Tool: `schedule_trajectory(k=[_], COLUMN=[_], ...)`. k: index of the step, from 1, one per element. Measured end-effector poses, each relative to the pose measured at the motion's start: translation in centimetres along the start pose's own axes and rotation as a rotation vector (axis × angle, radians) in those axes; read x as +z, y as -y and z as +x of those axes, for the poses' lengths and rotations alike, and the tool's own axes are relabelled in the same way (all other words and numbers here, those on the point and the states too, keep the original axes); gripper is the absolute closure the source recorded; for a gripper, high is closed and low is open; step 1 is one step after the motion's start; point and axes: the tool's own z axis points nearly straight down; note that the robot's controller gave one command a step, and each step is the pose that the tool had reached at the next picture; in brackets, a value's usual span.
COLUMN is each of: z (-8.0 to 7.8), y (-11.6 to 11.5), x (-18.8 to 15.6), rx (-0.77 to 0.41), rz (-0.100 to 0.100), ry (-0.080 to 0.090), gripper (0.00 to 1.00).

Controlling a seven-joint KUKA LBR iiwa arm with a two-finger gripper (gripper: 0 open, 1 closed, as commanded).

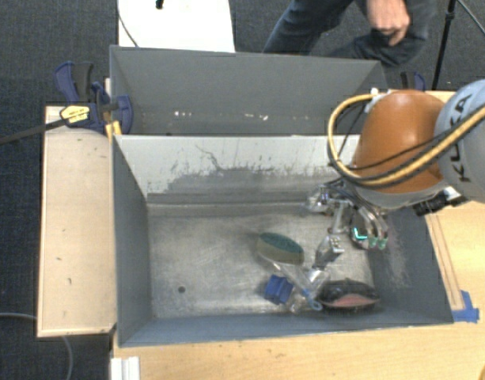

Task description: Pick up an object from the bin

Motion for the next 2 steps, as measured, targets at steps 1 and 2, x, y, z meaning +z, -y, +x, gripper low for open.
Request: schedule_trajectory(k=[1,2], z=[-3.8,-2.9], y=[-5.4,-2.7], x=[10.2,7.2], rx=[0.129,0.361], rz=[0.001,-0.001], ry=[0.006,0.009], gripper=[0.00,0.00])
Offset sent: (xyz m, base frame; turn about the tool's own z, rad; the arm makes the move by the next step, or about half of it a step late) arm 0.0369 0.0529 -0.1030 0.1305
